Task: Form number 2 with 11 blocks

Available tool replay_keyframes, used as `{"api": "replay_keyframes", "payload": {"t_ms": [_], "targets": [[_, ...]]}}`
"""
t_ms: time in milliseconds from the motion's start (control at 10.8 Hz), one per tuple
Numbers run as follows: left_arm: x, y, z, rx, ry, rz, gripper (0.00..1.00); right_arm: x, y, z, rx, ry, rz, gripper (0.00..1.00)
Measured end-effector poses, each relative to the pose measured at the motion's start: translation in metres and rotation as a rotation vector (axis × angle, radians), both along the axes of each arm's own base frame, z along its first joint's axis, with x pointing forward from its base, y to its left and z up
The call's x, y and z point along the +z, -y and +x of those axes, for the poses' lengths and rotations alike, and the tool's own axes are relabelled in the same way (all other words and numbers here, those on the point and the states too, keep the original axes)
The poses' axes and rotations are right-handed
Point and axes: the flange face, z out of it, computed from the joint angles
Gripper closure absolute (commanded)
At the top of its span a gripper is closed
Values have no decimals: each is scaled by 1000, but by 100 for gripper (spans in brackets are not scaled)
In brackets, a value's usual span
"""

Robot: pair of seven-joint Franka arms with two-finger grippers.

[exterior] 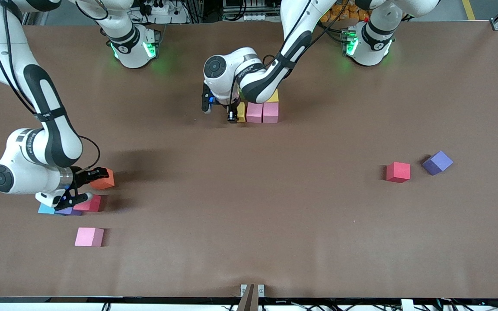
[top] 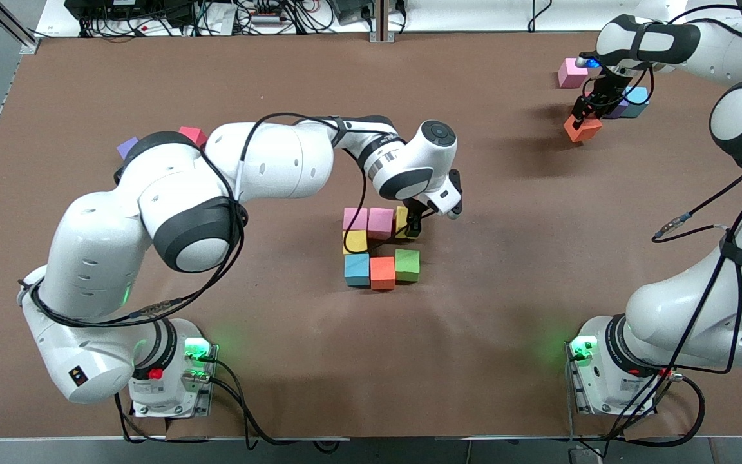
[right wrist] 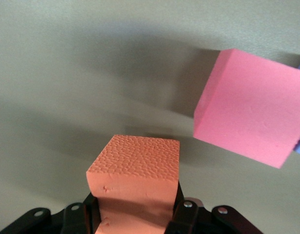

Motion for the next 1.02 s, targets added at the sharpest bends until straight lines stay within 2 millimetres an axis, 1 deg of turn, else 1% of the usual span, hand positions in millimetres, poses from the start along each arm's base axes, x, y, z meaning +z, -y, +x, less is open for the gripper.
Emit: {"api": "replay_keyframes", "payload": {"t_ms": [465, 743, 1022], "targets": [[-2, 2, -7, -28, 8, 8, 59, 0, -13, -1, -17, -15, 23, 49], [-3, 2, -8, -33, 11, 10, 58, 0, -23, -1, -27, -23, 26, 49], [-3, 1, -8, -33, 10, 11, 58, 0, -39, 0, -31, -27, 25, 49]]}}
